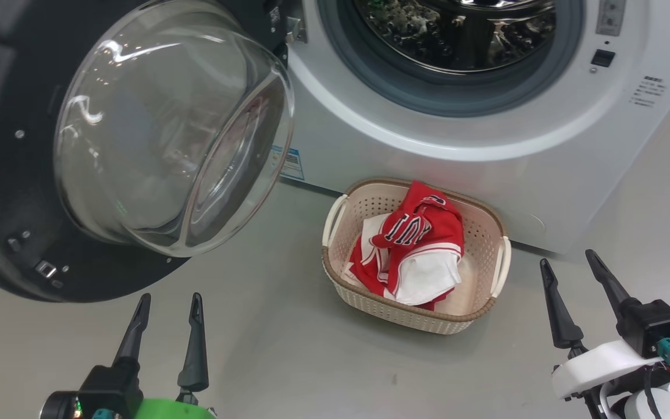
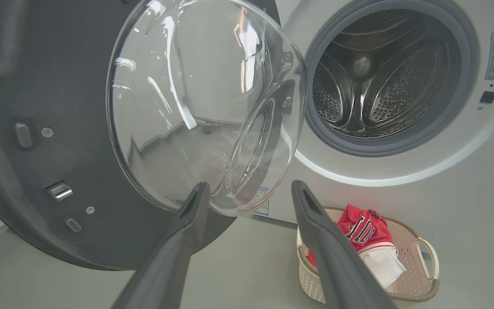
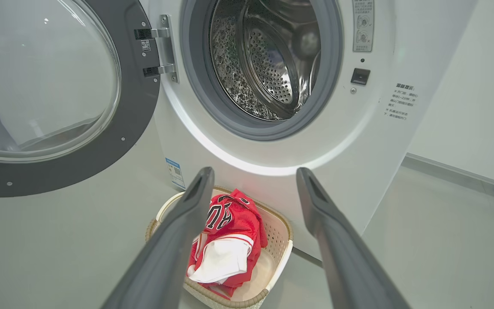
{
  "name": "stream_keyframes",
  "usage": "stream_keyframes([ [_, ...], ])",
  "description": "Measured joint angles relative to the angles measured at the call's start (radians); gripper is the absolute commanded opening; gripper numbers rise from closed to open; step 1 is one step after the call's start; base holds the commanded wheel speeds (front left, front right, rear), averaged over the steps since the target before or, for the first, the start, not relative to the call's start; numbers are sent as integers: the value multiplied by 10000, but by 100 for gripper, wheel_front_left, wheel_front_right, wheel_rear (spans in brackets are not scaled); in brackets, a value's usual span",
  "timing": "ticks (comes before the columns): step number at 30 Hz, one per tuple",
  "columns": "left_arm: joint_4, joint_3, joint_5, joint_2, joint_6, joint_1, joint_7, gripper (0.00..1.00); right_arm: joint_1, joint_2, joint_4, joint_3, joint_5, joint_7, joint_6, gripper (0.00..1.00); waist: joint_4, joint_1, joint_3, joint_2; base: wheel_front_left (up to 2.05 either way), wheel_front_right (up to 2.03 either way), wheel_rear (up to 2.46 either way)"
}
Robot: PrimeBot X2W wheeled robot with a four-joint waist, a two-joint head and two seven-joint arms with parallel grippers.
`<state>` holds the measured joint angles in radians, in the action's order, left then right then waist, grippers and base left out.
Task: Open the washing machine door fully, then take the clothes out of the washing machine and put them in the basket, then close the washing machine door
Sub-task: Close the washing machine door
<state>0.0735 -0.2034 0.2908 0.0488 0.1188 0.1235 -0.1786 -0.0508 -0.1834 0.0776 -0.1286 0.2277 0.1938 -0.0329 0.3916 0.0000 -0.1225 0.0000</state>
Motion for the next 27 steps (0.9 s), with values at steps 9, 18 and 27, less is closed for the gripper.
stream_keyframes([
  [9, -127, 102, 2, -2, 2, 1, -88, 100, -34, 44, -8, -174, 0, -56, -8, 100, 1036, 0, 58, 0, 0, 0, 0],
  [18, -182, 385, 0, -8, 2, 17, -119, 100, -38, 174, -10, -418, -4, -213, -56, 100, 1490, 0, 251, 0, 0, 0, 0],
  [27, -171, 382, 0, -10, 2, 22, -121, 100, -41, 176, -10, -449, -8, -276, -86, 100, 1509, 0, 276, 0, 0, 0, 0],
])
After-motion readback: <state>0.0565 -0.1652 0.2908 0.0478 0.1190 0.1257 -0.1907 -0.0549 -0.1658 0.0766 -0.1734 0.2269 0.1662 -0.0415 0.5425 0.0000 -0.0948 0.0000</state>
